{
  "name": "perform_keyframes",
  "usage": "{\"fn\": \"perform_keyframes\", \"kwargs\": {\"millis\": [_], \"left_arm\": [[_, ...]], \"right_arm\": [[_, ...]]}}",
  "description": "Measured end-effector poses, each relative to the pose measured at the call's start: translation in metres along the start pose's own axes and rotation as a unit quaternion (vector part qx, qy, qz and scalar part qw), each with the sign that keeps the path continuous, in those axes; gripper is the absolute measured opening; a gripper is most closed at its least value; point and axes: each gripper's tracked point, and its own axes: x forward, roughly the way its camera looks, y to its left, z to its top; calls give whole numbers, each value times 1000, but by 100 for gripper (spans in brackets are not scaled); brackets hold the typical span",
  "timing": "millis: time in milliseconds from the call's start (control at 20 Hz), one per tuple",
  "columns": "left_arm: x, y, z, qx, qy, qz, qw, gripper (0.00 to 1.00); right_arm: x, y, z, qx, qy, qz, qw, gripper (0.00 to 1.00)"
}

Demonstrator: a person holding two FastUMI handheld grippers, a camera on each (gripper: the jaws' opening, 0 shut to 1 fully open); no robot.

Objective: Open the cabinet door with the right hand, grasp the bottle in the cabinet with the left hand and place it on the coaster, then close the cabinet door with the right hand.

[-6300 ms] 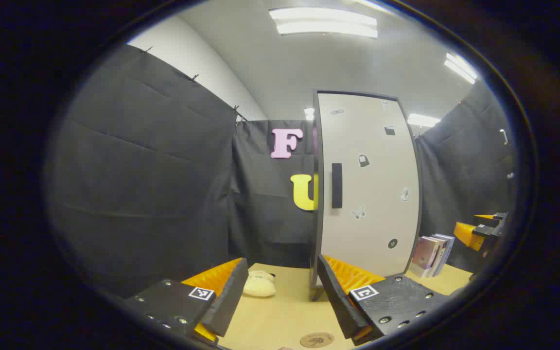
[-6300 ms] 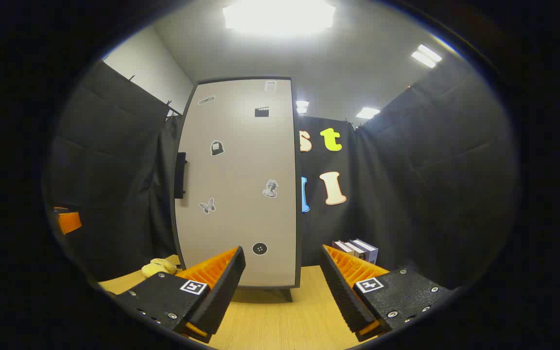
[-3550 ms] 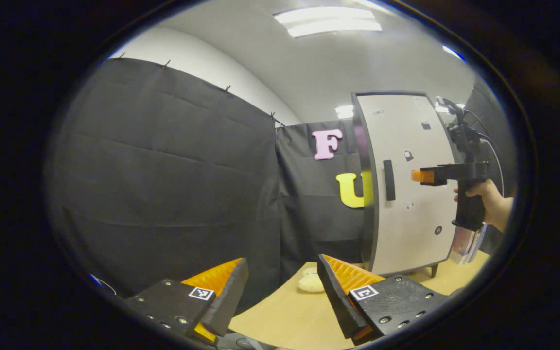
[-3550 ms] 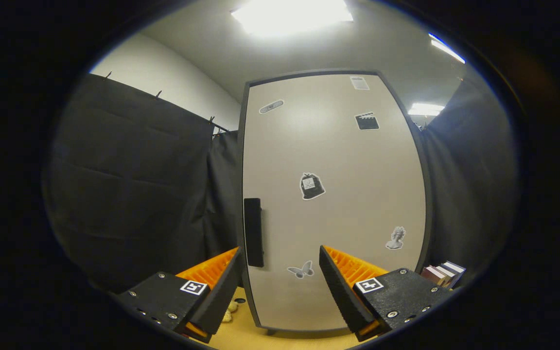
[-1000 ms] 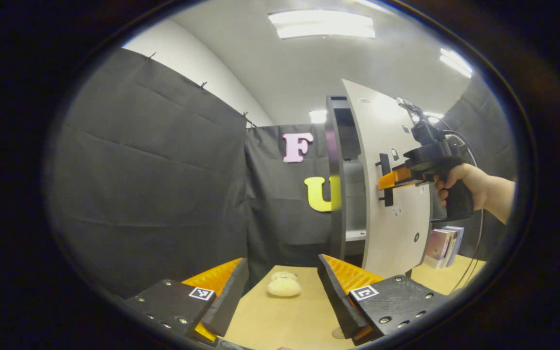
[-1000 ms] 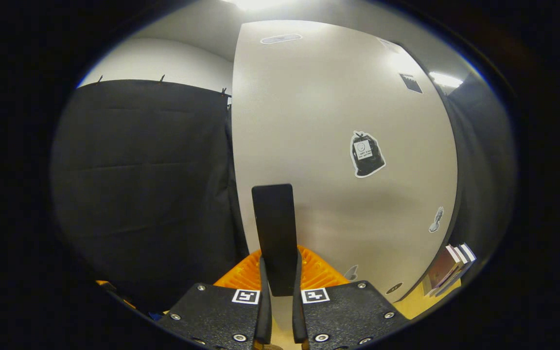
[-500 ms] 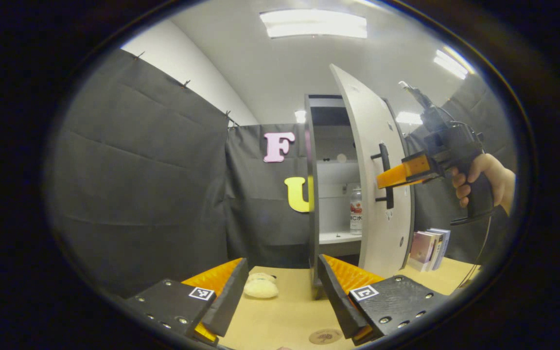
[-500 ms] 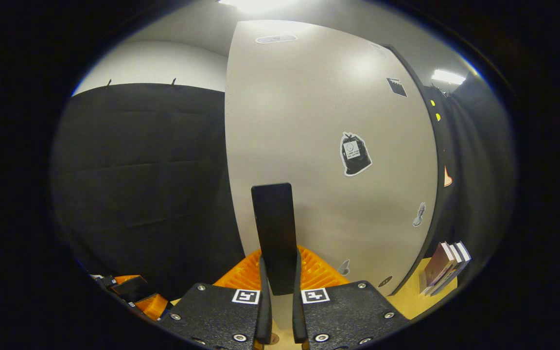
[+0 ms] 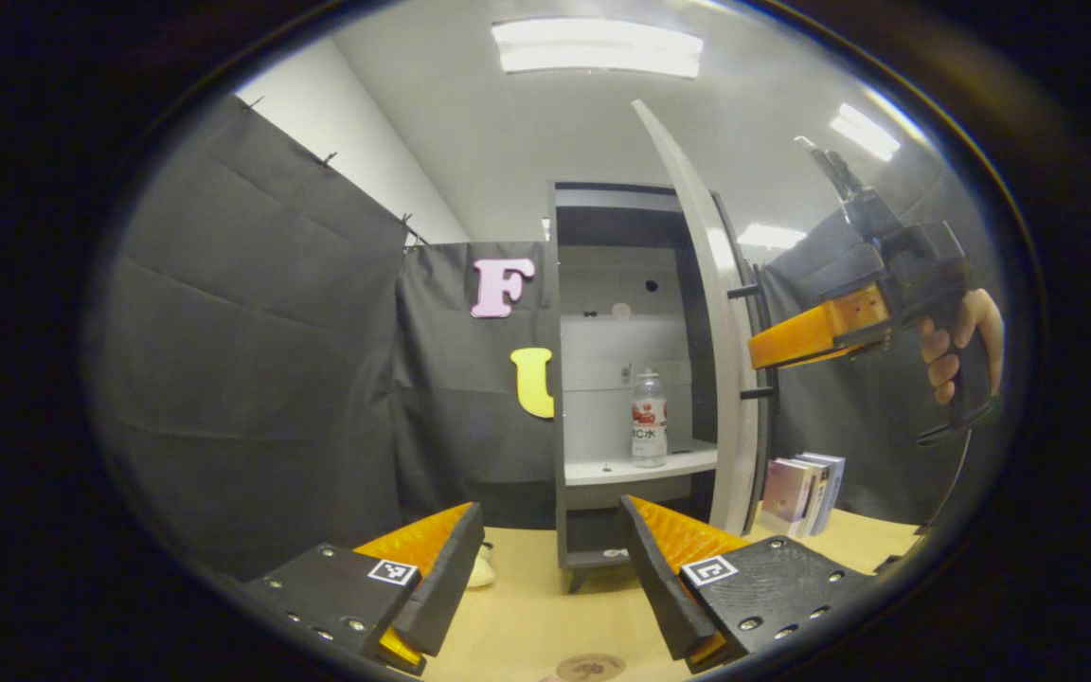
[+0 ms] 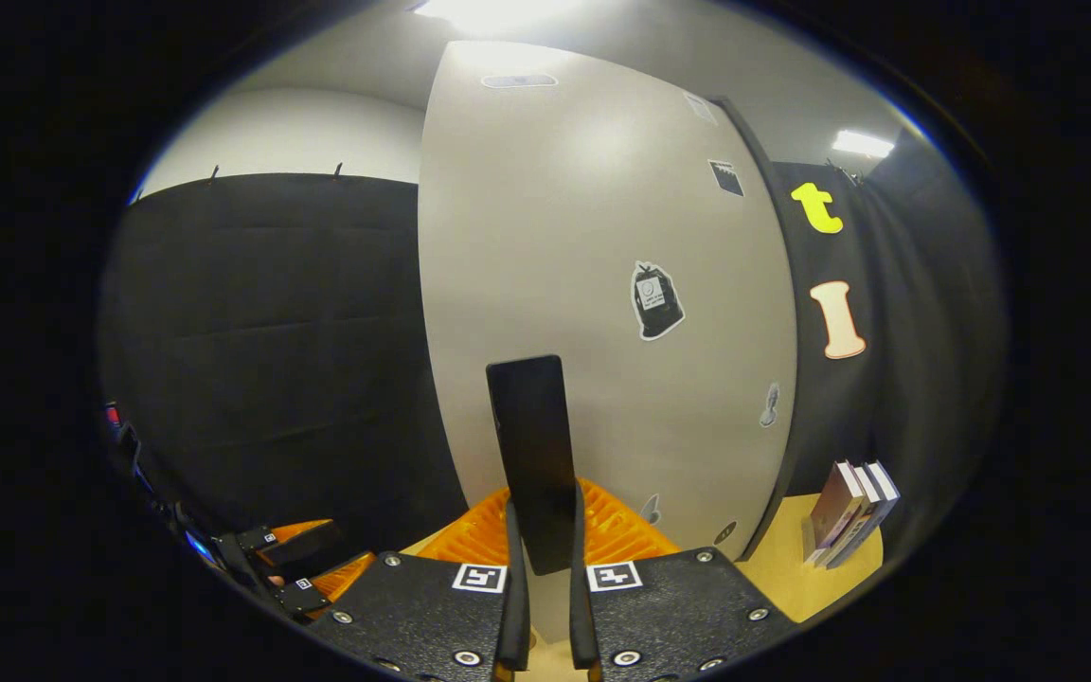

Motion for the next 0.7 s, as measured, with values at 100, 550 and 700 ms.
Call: {"fn": "perform_keyframes", "kwargs": {"millis": [100, 550, 700], "left_arm": [[5, -13, 2, 1, -4, -12, 1000, 89], [22, -79, 6, -11, -13, -71, 997, 89], [25, -98, 4, -12, -14, -87, 996, 86]], "right_arm": [[-5, -3, 0, -1, -1, -6, 1000, 17], [-23, -19, 0, 1, -1, -26, 1000, 17], [-28, -26, 1, 0, -3, -38, 999, 17]]}}
